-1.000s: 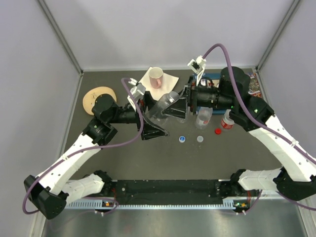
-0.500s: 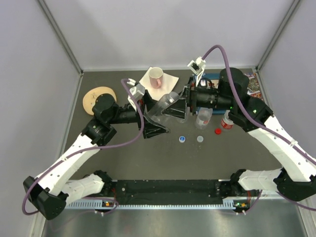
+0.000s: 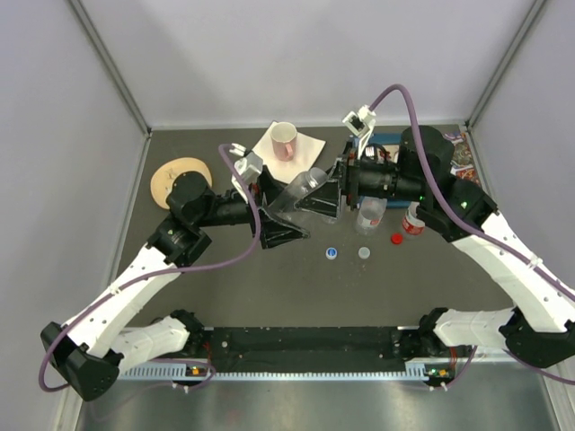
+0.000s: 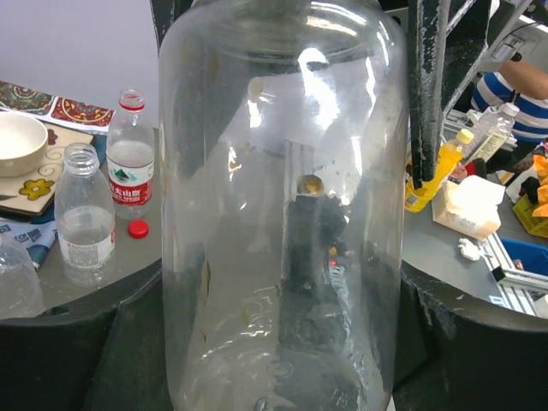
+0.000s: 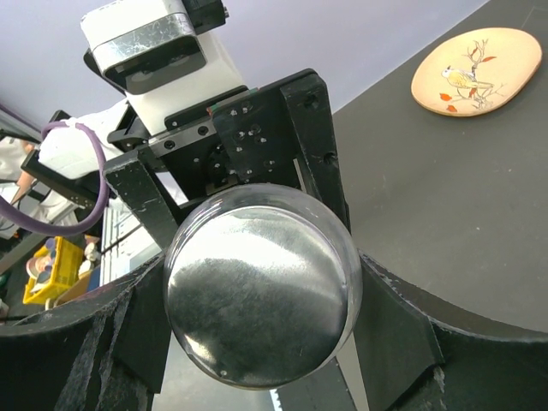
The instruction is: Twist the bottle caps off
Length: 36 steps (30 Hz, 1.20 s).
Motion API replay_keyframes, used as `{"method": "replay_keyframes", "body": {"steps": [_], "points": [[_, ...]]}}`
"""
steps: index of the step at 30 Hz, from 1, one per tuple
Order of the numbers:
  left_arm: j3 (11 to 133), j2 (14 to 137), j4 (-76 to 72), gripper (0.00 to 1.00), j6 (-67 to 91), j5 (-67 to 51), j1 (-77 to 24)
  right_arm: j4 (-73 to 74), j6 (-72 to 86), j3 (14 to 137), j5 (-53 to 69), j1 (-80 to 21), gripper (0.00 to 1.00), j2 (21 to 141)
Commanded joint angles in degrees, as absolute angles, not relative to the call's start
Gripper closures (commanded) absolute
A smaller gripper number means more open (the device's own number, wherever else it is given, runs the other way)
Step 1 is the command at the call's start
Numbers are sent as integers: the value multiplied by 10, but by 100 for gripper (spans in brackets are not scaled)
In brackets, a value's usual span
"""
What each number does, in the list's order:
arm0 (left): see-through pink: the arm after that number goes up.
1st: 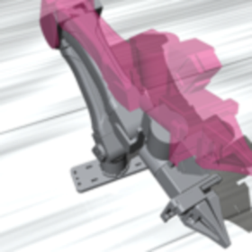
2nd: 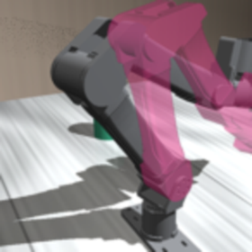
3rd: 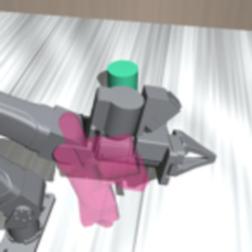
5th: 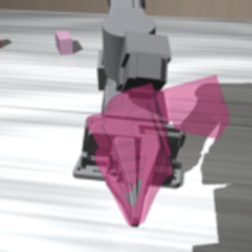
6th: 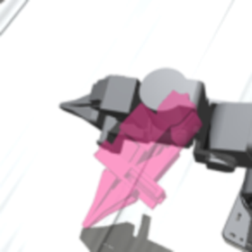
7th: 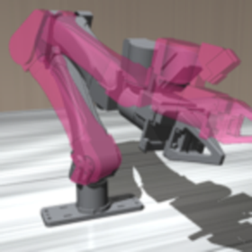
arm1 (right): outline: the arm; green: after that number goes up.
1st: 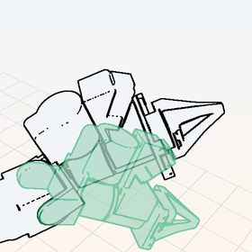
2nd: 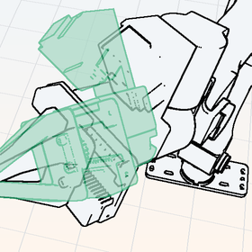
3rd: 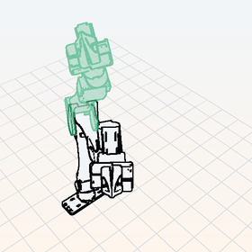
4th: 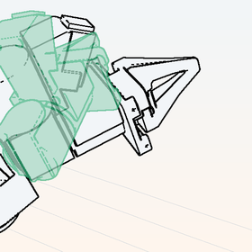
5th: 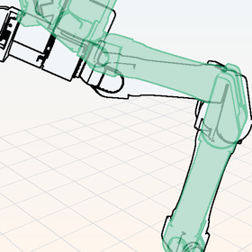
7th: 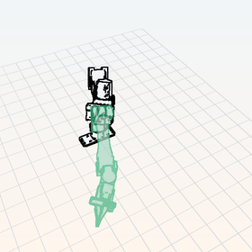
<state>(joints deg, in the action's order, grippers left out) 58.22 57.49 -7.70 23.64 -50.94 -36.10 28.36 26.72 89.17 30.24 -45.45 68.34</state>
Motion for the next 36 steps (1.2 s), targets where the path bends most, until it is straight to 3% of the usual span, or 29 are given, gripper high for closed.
{"method": "replay_keyframes", "body": {"steps": [1,2,3,6,9,12,20,30,36], "points": [[601,570,-102,36,223,-511,-361,263,267,885,314,-452,100,664],[601,567,-98,38,221,-505,-361,265,266,884,309,-451,99,664],[600,566,-95,39,216,-501,-361,267,267,884,302,-452,68,662],[593,557,-84,47,198,-469,-362,272,265,896,267,-452,29,654],[584,544,-76,53,171,-410,-366,274,265,918,209,-455,16,648],[570,528,-76,56,143,-359,-383,273,265,939,140,-461,10,643],[554,513,-53,60,20,-131,-499,242,301,959,19,-466,10,645],[544,509,-59,63,-25,46,-570,229,321,953,4,-481,13,660],[540,511,-66,64,-46,94,-598,230,324,949,-14,-496,14,671]]}}
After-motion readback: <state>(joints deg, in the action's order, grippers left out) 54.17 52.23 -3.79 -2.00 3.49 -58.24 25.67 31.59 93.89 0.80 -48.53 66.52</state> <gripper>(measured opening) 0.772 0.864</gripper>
